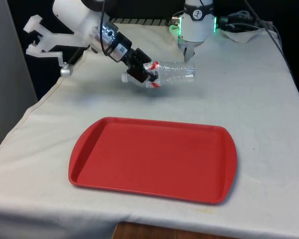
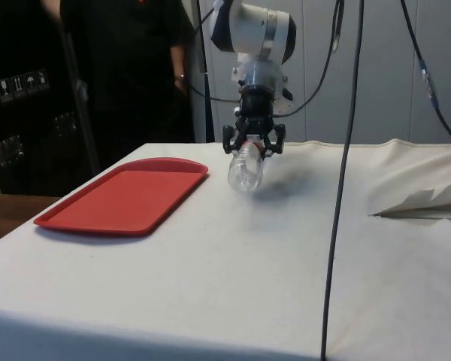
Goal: Place the bottle upright on the tray.
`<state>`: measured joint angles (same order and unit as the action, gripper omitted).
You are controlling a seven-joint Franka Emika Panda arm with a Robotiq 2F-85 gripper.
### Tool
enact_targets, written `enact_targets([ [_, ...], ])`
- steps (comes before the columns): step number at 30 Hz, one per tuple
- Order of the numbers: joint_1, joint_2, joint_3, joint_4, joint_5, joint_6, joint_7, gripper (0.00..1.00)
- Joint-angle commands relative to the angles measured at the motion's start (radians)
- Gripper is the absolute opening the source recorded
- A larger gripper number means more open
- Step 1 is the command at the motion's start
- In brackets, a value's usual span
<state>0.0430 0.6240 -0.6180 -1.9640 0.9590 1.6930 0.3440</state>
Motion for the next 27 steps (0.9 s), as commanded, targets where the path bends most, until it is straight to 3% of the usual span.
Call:
enact_targets([
  [1,0.007,-0.009,-0.006,0.0,-0.007,0.005,0.013,0.14],
  [2,0.0,0.0,0.0,0.0,0.0,0.0,0.0,0.14],
  [3,0.007,-0.009,-0.006,0.0,-0.007,0.005,0.013,0.14],
  [11,0.017,-0.043,-0.013,0.019,-0.027,0.009,0.064,0.14],
  [12,0.009,-0.036,-0.008,0.018,-0.021,0.002,0.052,0.14],
  [13,0.018,-0.045,-0.014,0.021,-0.029,0.01,0.068,0.14],
  [19,0.025,-0.061,-0.019,0.038,-0.041,0.013,0.1,0.14],
  [20,0.017,-0.055,-0.014,0.039,-0.035,0.004,0.089,0.14],
  [21,0.025,-0.063,-0.02,0.04,-0.044,0.014,0.104,0.14],
  [27,0.034,-0.078,-0.021,0.059,-0.059,0.02,0.14,0.14],
])
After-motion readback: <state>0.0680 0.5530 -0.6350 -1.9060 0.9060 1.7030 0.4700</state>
